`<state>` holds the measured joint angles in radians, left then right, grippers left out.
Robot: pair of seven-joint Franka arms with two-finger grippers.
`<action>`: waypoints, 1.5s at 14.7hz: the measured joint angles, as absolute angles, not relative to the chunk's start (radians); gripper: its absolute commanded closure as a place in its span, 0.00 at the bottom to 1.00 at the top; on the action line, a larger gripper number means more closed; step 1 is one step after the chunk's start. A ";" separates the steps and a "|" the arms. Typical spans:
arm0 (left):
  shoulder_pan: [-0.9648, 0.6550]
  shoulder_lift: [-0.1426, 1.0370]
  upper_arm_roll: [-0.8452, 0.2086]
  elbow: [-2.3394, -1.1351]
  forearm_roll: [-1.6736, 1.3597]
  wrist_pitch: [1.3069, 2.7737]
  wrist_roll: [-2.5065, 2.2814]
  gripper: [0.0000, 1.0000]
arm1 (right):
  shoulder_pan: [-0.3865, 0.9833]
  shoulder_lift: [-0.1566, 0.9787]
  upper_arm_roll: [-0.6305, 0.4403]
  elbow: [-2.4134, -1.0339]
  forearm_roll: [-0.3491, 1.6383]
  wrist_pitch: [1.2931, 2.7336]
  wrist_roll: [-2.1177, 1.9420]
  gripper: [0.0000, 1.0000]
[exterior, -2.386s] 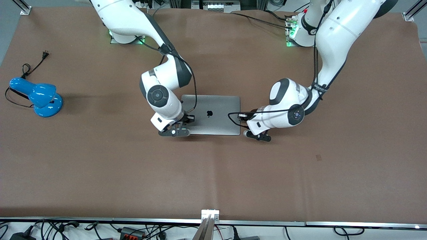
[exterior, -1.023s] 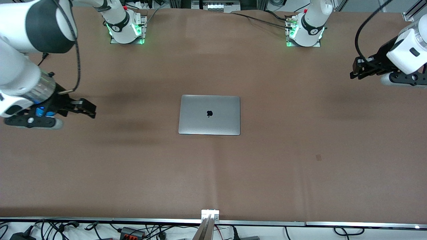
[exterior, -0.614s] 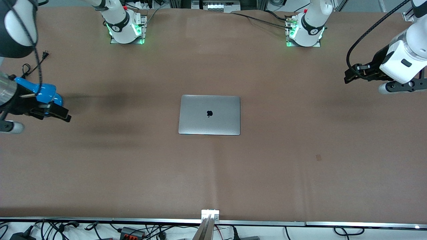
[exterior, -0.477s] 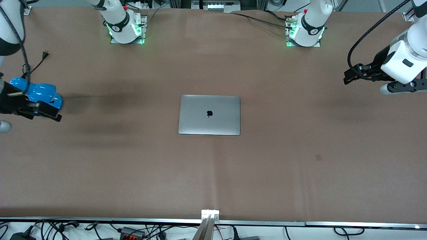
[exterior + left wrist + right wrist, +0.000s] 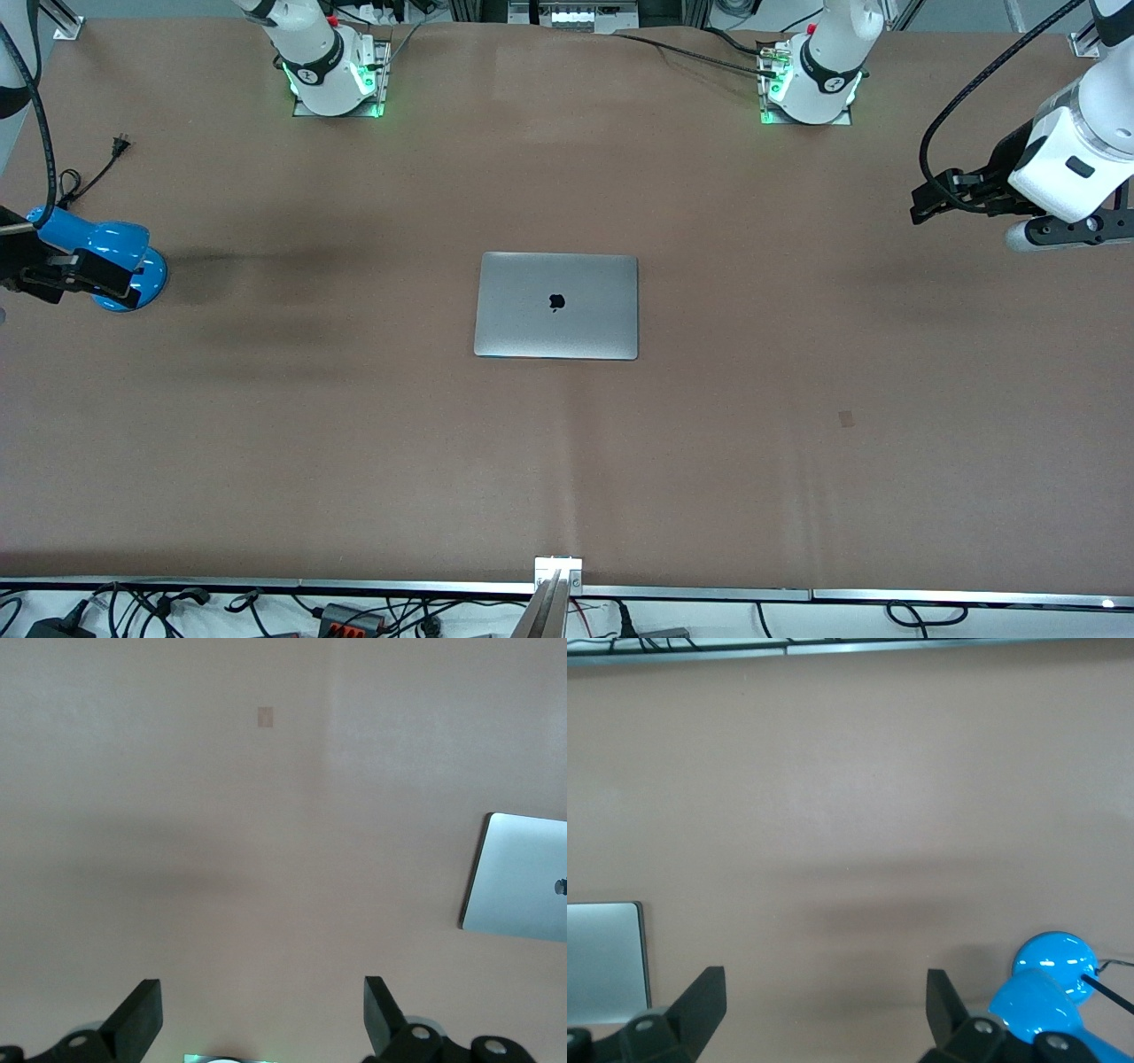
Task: Close laptop with both arms from behind
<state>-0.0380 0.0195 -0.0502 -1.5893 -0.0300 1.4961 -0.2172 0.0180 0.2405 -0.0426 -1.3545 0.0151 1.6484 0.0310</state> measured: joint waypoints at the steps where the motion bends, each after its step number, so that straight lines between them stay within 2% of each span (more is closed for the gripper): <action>1: -0.038 0.020 -0.050 -1.589 -0.030 1.496 -0.217 0.00 | 0.017 0.226 -0.043 -1.379 0.013 1.650 0.026 0.00; 12: -0.037 0.020 -0.049 -1.589 -0.030 1.496 -0.208 0.00 | 0.017 -0.061 -0.039 -1.732 -0.016 1.670 -0.019 0.00; 22: -0.036 0.020 -0.047 -1.589 -0.030 1.496 -0.207 0.00 | 0.017 -0.080 -0.038 -1.762 -0.016 1.672 -0.019 0.00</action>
<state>-0.0365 0.0195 -0.0473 -1.5890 -0.0299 1.4961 -0.2071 0.0168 -0.0798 -0.0380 -1.7624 -0.0158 1.6723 -0.0187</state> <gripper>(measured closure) 0.000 0.000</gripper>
